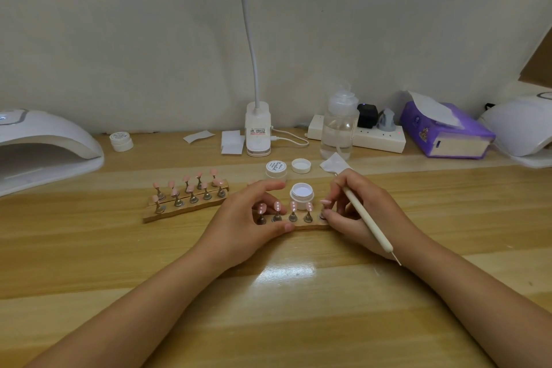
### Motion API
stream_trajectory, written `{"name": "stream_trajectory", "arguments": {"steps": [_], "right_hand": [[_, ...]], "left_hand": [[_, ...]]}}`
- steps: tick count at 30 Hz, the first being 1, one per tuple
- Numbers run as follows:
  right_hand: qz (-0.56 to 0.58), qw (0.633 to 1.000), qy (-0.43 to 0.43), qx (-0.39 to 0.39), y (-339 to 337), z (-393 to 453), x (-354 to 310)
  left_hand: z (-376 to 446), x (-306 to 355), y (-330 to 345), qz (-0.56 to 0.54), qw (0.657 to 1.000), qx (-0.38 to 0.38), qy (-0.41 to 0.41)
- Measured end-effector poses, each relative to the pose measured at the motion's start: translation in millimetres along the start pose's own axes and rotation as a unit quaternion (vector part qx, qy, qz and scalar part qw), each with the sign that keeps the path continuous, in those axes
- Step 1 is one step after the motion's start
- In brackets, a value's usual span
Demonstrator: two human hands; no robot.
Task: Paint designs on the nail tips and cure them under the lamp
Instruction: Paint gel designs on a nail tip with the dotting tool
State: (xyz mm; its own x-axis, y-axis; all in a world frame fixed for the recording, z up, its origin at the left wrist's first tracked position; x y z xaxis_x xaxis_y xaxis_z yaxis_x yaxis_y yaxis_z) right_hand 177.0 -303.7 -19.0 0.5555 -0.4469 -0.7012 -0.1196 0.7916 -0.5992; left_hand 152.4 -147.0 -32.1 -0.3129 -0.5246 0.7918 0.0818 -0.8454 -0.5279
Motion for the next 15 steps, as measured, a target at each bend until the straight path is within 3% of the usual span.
{"name": "stream_trajectory", "arguments": {"steps": [5, 9, 12, 15], "right_hand": [[0.018, 1.000, 0.020, 0.002, -0.3, 1.2, 2.9], [0.031, 0.998, 0.022, 0.050, -9.1, 1.3, 5.1], [0.043, 0.995, -0.008, 0.092, -13.3, 0.4, -5.0], [0.048, 0.990, -0.062, 0.117, -11.0, -2.0, -24.2]], "left_hand": [[-0.5, 0.7, 0.6, 0.001, 1.000, -0.004, 0.002], [-1.8, 2.6, 0.9, 0.007, 1.000, -0.004, 0.009], [-3.1, 9.0, -0.8, 0.003, 1.000, 0.013, 0.025], [-6.4, 28.4, -7.6, 0.020, 0.993, 0.059, 0.096]]}}
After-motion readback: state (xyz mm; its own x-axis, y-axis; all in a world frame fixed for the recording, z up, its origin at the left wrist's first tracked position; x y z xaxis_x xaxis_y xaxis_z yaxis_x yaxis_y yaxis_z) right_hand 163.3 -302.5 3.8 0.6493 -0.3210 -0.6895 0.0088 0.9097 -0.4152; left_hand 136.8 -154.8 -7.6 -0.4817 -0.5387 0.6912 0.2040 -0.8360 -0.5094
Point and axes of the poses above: each hand's wrist, its own z-axis towards the middle knuckle, its own y-axis out of the palm, x = y × z, the point moved 9 cm from there along z, towards the middle knuckle, and after that the axes turned 1 degree about -z, right-handed, at the moved point
